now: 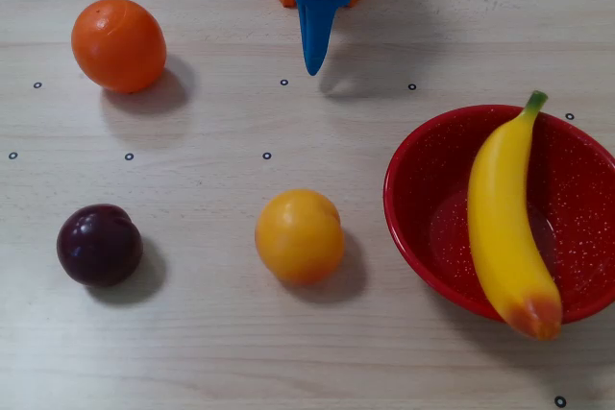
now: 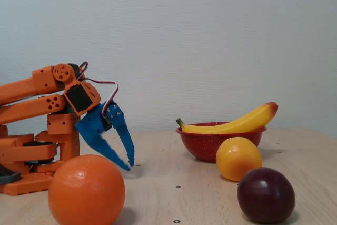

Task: Put banana in the red bowl.

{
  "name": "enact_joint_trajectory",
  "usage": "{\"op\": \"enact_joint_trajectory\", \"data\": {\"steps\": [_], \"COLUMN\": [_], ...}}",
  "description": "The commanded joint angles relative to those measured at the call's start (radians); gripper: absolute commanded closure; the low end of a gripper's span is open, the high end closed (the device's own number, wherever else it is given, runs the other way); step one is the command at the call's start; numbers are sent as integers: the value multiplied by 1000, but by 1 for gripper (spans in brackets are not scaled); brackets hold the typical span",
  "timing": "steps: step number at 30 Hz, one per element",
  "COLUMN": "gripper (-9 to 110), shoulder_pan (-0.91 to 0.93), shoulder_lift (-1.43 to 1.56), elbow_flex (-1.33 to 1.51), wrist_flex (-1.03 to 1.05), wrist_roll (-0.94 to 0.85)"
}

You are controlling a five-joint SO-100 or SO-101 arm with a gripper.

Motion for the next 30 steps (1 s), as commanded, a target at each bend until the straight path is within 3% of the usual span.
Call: {"op": "enact_joint_trajectory", "data": {"steps": [1, 30], "gripper": [102, 102], "shoulder_pan": [-18, -6], "shoulder_lift": [18, 18], "elbow_flex": [-18, 66], "wrist_flex": [48, 57], "wrist_roll": [25, 48]}}
